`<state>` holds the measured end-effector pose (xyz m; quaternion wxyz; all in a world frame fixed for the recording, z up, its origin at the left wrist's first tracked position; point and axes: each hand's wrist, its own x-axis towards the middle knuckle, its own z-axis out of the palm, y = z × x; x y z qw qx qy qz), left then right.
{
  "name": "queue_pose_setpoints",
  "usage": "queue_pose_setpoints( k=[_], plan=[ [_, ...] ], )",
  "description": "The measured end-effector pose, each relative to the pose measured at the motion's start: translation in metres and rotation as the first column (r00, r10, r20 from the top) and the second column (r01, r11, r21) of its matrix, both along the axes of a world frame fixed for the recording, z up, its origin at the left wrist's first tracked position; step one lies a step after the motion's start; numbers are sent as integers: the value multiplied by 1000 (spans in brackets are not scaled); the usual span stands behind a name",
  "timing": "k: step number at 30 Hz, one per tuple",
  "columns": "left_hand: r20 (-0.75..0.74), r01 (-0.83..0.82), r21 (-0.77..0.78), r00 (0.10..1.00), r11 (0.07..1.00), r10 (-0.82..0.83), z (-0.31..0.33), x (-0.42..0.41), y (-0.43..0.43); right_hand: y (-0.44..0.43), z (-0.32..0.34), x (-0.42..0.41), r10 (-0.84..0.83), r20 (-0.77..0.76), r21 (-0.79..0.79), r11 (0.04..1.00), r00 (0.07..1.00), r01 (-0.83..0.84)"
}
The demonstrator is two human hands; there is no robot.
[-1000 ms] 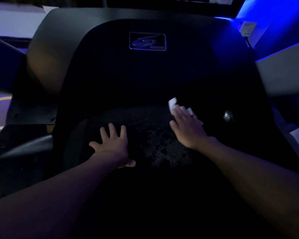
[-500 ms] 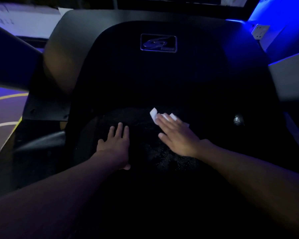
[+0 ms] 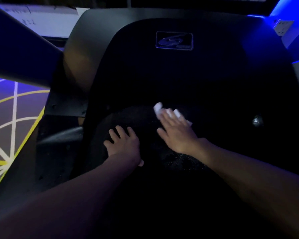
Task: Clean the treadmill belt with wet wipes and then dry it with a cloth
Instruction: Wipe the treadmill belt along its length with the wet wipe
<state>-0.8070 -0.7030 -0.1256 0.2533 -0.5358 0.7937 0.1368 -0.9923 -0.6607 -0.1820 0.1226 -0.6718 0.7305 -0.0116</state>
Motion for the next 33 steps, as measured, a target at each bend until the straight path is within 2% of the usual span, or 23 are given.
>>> queue_pose_setpoints(
  k=[2,6,10,13,14,17,18,21,22,25,26,27,29,30,33],
  plan=[
    [-10,-19,22,1000,1000,20,0,0,-1,1,3,0,117,19,9,993,993,-117],
    [-67,-7,66,998,998,11,-3,12,-5,-12,-2,0,-112,-50,-3,994,992,112],
    [-49,123,136,992,983,-118,1,28,-17,-16,-1,11,-86,21,9,996,996,86],
    [-73,211,180,977,961,-201,4,49,-29,-24,2,25,-201,20,-11,979,979,201],
    [-79,231,159,972,960,-220,3,55,-29,-27,2,36,-157,37,-17,987,987,157],
    [-58,263,58,964,963,-260,2,56,-21,-29,5,52,113,61,12,993,992,-114],
    [-41,253,26,967,967,-252,2,55,-17,-32,6,48,116,68,7,993,991,-117],
    [7,167,-76,986,983,-167,7,52,-11,-37,6,47,-120,13,-17,993,993,120],
    [0,143,-100,990,985,-144,7,53,-10,-38,6,55,-110,4,-17,994,994,110],
    [-53,112,-116,991,987,-119,7,55,-8,-37,5,76,200,34,12,980,979,-200],
    [-74,102,-120,991,988,-111,7,56,-8,-40,4,72,248,29,5,969,968,-248],
    [-93,94,-119,990,988,-105,6,57,-8,-46,3,66,214,12,-7,977,977,-214],
    [-107,78,-114,990,990,-90,4,59,-6,-54,1,64,-10,-16,-22,1000,1000,10],
    [-104,68,-134,991,989,-82,3,59,-5,-57,0,71,-53,-26,-20,998,998,53],
    [-104,33,-220,993,975,-58,0,56,-3,-57,1,95,227,-18,24,974,974,-227]
  ],
)
